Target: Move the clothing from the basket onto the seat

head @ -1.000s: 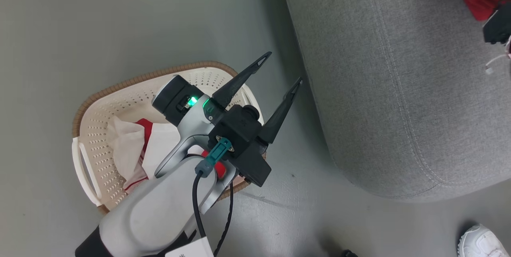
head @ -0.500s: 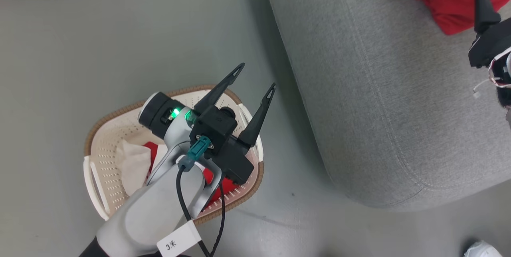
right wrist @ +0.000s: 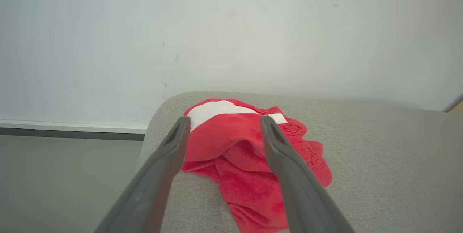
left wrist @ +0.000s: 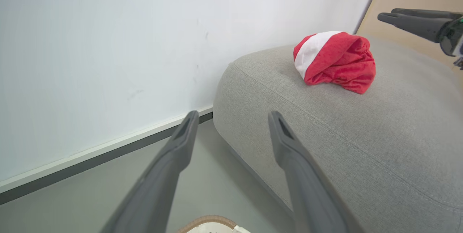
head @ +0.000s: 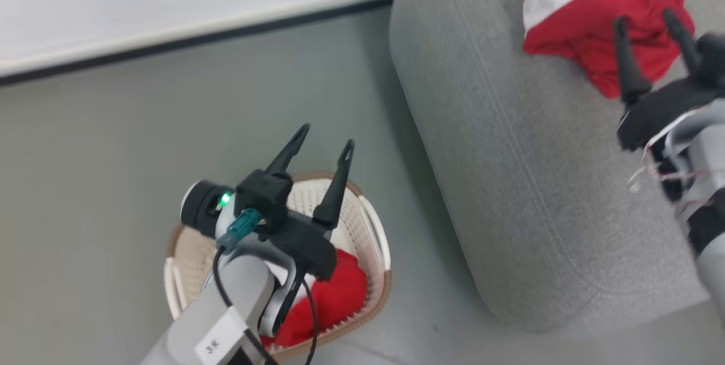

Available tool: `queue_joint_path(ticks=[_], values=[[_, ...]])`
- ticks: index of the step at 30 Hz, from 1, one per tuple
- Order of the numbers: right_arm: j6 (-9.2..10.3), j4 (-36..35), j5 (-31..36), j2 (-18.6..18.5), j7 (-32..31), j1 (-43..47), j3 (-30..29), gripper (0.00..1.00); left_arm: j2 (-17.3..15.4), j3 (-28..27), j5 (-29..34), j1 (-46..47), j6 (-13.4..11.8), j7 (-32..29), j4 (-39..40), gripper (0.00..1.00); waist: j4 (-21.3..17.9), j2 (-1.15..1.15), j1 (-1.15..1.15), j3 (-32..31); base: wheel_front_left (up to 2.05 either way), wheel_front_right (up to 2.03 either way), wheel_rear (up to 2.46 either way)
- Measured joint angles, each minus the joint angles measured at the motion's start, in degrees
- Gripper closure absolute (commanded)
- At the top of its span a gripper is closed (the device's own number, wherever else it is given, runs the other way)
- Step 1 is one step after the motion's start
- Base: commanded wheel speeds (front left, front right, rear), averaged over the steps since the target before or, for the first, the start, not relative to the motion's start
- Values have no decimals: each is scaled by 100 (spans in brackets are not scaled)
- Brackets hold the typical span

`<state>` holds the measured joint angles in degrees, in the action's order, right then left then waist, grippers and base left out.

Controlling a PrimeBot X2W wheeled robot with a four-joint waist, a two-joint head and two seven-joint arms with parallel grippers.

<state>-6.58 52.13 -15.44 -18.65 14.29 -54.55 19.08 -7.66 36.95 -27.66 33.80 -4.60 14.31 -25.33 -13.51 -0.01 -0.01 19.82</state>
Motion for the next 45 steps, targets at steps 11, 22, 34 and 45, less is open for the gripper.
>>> queue_joint_path(ticks=[11, 22, 34, 45], values=[[21, -795, -25, 412, 0, 1228, 52, 0, -211, -548, -175, -814, -98, 16, 146, 0, 358, 0, -1, -782, 0, 0, 0], [380, -1872, -23, 790, 0, 2325, 130, 0, -566, -1315, -283, -1619, -202, 18, 660, 0, 777, 0, 0, -1202, 0, 0, 0], [881, -2789, -18, 879, 0, 3659, -99, 0, -647, -1869, -81, -2635, -246, 18, 976, 0, 963, 0, 1, -1544, 0, 0, 0], [1066, -3635, -24, 751, 0, 4657, -366, 0, -526, -2334, 149, -3267, -247, 18, 1223, 0, 1111, 0, 1, -1751, 0, 0, 0]])
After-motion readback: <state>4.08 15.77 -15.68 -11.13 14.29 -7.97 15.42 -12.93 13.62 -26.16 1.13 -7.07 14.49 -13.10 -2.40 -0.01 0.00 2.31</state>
